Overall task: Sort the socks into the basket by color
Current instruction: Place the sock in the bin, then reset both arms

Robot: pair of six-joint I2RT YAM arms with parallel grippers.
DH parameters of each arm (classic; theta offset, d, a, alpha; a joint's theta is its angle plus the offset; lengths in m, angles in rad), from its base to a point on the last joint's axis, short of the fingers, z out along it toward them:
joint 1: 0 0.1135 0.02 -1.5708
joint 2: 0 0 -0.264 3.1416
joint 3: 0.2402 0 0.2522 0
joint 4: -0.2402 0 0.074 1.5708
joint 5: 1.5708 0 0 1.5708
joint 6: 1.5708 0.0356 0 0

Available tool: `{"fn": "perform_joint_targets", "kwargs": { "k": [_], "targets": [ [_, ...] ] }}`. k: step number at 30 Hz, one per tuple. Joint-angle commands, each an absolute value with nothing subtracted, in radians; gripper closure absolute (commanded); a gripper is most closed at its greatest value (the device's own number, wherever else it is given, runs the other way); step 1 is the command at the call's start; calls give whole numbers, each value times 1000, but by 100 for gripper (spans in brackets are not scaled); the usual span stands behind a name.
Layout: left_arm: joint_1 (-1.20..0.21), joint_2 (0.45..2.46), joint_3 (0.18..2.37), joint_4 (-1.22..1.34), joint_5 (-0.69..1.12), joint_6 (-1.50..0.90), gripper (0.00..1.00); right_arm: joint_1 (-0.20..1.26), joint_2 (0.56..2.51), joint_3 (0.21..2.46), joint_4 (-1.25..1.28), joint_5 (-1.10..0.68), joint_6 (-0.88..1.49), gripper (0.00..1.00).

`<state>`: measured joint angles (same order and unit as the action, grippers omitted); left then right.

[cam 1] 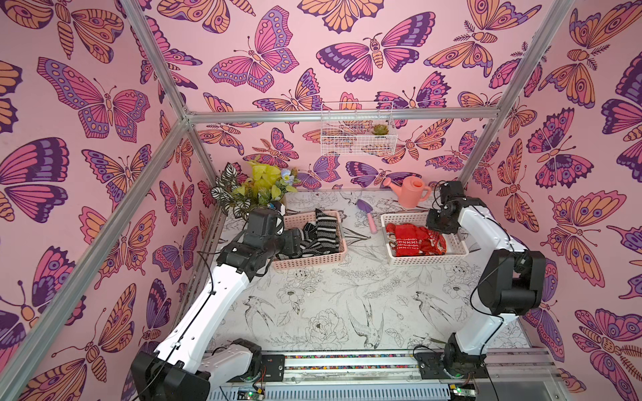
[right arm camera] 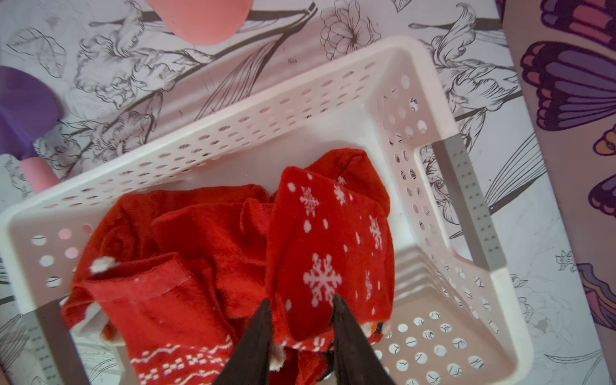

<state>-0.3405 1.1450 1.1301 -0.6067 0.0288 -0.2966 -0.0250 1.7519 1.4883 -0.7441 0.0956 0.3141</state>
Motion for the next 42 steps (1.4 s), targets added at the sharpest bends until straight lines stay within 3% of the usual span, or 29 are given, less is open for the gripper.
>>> {"fn": "perform_joint_targets", "kwargs": {
  "k": [1, 23, 27, 34, 38, 42],
  "targets": [
    [-334, 1130, 1104, -612, 9, -292, 22, -30, 1681, 1464, -755, 105, 324, 65],
    [-334, 1070, 1021, -532, -33, -299, 0, -29, 1324, 1181, -677, -26, 320, 51],
    [-334, 1046, 995, -502, -44, -305, 0, -29, 1268, 1149, -679, -36, 318, 48],
    [-335, 1008, 928, -439, -137, -314, 0, -29, 1182, 1103, -700, -56, 312, 27],
    [-333, 979, 908, -415, -223, -312, 0, -29, 1116, 1066, -694, -78, 324, 1],
    [-331, 961, 888, -400, -335, -271, 0, -28, 1070, 1028, -678, -99, 327, 1]
  ]
}}
